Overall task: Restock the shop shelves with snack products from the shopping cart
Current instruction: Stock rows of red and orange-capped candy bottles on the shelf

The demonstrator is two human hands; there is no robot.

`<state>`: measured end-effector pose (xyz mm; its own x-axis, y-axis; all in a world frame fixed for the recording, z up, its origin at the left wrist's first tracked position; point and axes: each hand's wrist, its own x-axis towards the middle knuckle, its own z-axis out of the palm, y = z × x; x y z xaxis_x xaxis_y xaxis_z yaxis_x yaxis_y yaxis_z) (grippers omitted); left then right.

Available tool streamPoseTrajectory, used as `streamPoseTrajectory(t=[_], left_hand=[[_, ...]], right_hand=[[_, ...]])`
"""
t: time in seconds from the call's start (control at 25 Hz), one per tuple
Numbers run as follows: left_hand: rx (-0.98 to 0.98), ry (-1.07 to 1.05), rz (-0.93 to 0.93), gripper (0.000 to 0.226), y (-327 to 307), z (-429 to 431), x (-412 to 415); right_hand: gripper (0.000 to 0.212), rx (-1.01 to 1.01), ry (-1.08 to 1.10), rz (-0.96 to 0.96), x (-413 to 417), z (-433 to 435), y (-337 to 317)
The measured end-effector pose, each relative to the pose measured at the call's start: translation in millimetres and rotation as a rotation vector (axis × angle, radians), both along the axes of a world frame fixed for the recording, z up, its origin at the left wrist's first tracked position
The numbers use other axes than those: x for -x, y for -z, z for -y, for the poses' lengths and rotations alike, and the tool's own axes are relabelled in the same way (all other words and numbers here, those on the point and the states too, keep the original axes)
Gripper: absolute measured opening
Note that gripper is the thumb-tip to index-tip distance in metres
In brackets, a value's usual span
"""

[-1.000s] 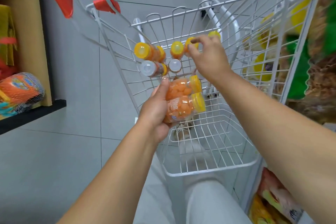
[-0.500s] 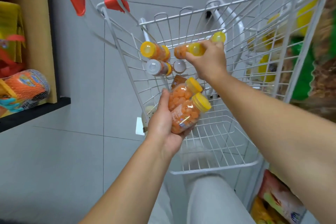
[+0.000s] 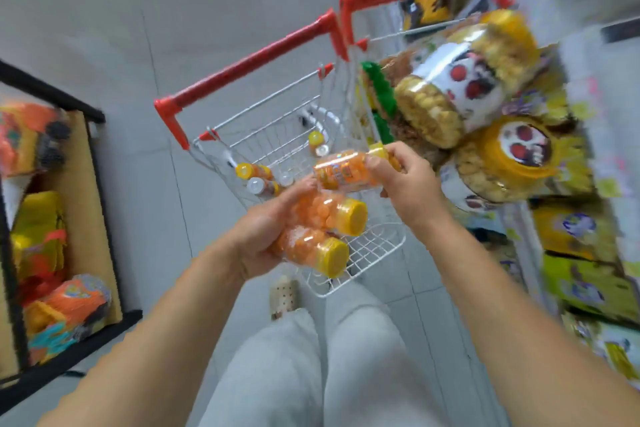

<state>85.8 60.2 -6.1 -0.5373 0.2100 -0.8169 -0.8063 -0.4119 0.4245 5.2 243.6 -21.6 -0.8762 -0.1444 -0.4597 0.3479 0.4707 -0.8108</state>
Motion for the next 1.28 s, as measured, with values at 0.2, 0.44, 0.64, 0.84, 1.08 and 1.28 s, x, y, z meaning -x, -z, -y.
streamPoseTrajectory(t=[0.2, 0.44, 0.64, 0.84, 1.08, 1.28], left_hand=[[-0.046, 0.305, -0.167, 0.027, -93, -45, -32], [-0.047, 0.655, -0.324, 0.041, -187, -161, -59], [-0.144, 0.839, -0.473, 0.048, -236, -292, -106], [-0.266, 1.01, -0.496, 0.047, -252, -426, -168], [-0.338, 1.109, -0.381, 0.046, -254, -508, -203], [-0.305, 1.234, -0.337, 0.048, -237, -533, -199]], right_hand=[[0.042, -0.025, 0.155, -0.126, -79, -76, -111], [0.03, -0.13, 0.461, -0.325, -182, -192, -232], [0.023, -0.184, 0.681, -0.442, -279, -301, -291], [0.019, -0.419, 0.658, -0.497, -362, -413, -335], [0.024, -0.527, 0.713, -0.42, -408, -487, -347], [0.016, -0.523, 0.767, -0.336, -422, -503, -334]])
